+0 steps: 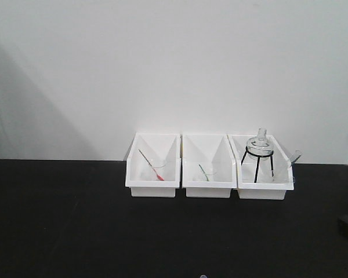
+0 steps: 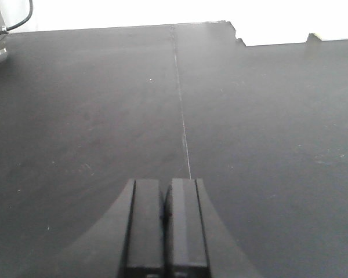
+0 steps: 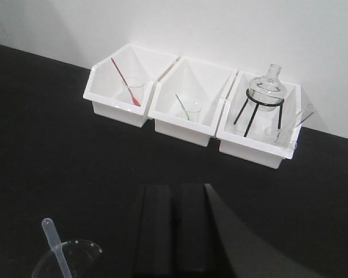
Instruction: Grab transparent chemical and place on left bench
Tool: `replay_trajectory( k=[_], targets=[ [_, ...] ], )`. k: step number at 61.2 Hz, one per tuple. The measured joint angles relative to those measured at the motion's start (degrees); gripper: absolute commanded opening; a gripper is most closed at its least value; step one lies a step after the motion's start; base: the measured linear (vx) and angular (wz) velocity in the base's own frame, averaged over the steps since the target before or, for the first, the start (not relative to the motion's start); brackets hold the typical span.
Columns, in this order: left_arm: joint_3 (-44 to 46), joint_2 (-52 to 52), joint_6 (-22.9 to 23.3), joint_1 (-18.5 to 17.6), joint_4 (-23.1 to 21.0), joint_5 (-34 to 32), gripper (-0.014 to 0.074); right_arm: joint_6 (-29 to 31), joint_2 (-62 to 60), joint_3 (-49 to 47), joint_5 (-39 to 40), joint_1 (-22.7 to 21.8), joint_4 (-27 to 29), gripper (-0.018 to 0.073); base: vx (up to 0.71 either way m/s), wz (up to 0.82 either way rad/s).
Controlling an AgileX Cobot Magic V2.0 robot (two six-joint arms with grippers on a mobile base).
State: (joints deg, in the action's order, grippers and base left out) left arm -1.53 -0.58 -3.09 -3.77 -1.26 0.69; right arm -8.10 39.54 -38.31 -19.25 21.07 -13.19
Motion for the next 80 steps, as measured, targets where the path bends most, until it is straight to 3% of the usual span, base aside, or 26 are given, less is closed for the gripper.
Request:
replay_trajectory(
  k=[9,24,38,80],
  targets=[
    [0.0,0.0,0.0,0.0,0.0,0.0,-0.0003,3.5,-8.1,9.6,7.9,-8.4,7.9,-0.0008,0.0,0.0],
    [0.0,0.0,0.0,0.0,0.0,0.0,-0.0003,3.5,-26.6,28.5,12.3,-17.2,8.6,-0.0008,0.0,0.0],
    [0.0,0.0,0.0,0.0,0.0,0.0,-0.0003,3.4,-39.8,39.6,12.2,-18.4,11.5,-0.0008,0.0,0.0],
    [0.0,0.0,0.0,0.0,0.0,0.0,-0.0003,3.4,-40.1,40.0,13.5,-18.4,11.9,-0.0008,0.0,0.0]
  ],
)
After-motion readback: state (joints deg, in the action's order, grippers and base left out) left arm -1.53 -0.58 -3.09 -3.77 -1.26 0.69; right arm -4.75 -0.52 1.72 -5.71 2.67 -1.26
